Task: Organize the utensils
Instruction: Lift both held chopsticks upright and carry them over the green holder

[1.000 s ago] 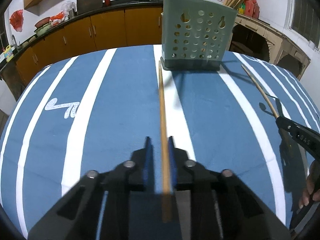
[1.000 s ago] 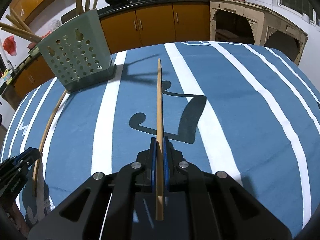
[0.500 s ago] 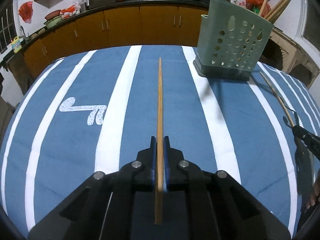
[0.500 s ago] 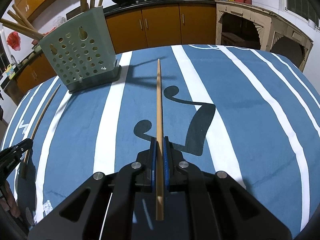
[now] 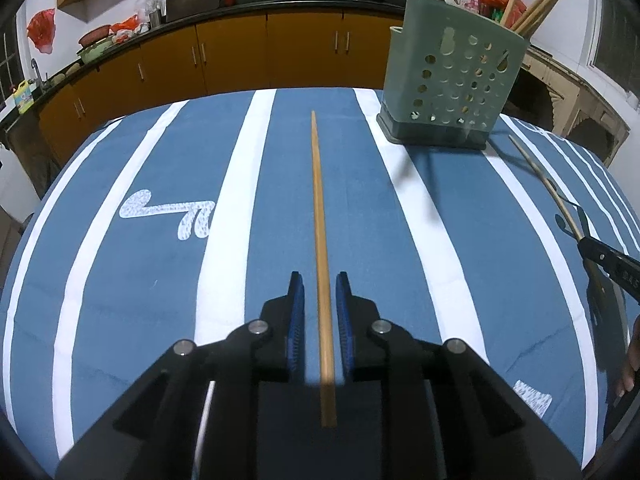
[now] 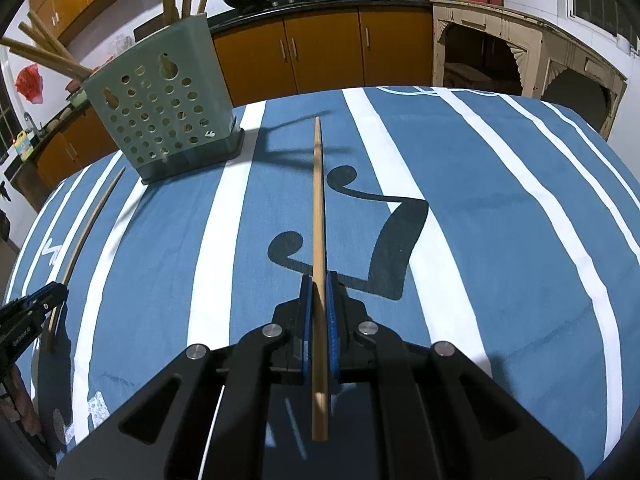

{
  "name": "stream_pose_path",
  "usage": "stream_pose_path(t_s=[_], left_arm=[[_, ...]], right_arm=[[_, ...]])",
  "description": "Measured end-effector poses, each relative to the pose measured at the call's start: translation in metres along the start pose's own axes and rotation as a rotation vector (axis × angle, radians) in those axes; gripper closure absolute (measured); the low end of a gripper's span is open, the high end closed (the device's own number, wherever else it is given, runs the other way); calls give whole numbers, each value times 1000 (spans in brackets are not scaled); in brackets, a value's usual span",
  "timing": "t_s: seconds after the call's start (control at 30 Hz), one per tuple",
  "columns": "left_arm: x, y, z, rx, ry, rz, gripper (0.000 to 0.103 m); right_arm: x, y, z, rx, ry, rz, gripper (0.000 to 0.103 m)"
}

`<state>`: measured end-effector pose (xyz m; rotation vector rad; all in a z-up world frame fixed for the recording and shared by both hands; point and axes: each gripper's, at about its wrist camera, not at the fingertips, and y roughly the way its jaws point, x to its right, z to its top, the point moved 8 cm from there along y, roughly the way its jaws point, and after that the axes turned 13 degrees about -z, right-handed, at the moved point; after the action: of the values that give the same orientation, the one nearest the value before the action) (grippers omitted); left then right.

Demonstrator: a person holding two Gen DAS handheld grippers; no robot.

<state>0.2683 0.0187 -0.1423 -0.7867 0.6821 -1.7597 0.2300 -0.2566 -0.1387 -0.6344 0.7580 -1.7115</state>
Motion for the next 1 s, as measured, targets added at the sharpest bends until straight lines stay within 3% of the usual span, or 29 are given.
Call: stream_pose_path(t_s=[0.13,0.27,0.43,0.6,1.0], left_arm=[[1,-1,-2,-2,5,5,85],[3,-3,-6,-3,8,1,95],[4,-5,-8,-14,17,1,95],[4,-12,-8,-18,24,-2,96],[16,-61,28,111,62,-21,96]], right_arm=[[1,-3,-4,-2,4,7,95],[1,-5,-7,-1,0,15,95],[4,-8,-6,-8,18,40,96],[9,-23,1,39,22,48,96],[27,-65,40,186,80,63,96]])
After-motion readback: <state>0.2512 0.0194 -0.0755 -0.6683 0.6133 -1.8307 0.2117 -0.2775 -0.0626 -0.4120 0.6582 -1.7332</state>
